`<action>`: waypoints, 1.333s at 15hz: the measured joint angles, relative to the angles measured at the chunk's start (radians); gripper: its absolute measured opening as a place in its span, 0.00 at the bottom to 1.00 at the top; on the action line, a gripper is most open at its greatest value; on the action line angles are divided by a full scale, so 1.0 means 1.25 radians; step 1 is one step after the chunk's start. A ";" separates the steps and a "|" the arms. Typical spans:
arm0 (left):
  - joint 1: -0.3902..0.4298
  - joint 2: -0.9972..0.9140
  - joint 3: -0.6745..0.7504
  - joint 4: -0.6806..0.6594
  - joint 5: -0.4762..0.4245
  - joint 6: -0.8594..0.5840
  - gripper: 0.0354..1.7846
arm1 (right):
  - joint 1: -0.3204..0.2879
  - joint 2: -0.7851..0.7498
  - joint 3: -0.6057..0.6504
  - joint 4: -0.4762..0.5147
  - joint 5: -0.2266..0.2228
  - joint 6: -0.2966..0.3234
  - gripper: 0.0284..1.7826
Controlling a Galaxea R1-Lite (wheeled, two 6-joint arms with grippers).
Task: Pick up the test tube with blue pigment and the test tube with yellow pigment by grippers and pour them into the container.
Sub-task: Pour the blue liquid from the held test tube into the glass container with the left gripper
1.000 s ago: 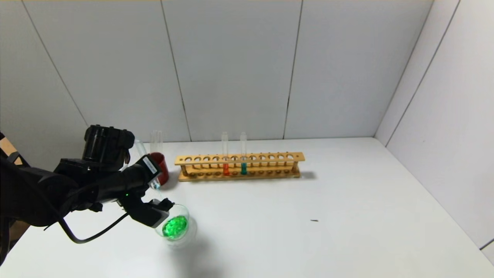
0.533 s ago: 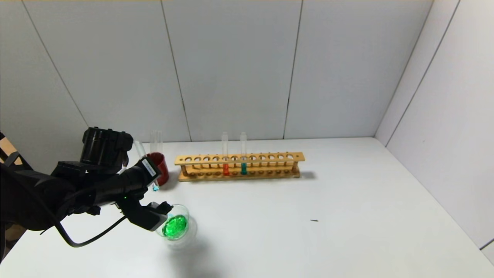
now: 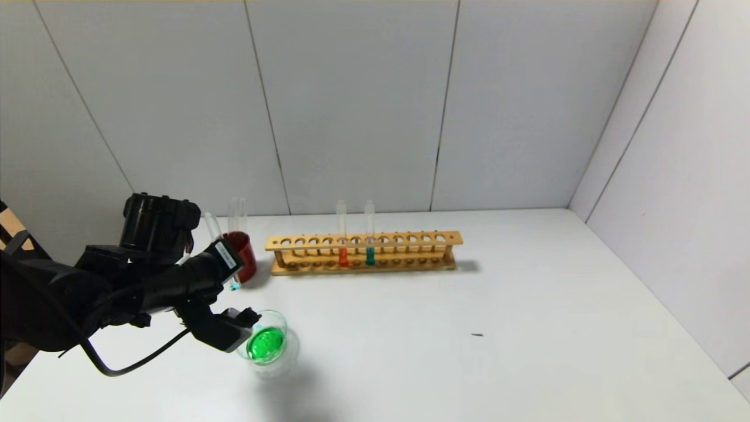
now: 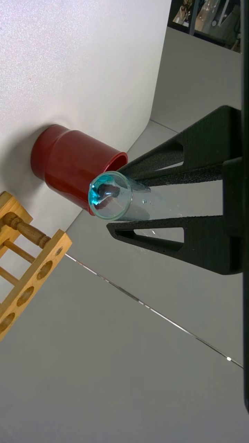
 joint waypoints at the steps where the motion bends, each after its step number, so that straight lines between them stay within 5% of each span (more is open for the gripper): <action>1: 0.000 -0.001 0.001 0.000 0.001 0.000 0.16 | 0.000 0.000 0.000 0.000 0.000 0.000 0.98; 20: -0.004 -0.037 0.036 -0.077 0.042 0.094 0.16 | 0.000 0.000 0.000 0.000 0.000 0.000 0.98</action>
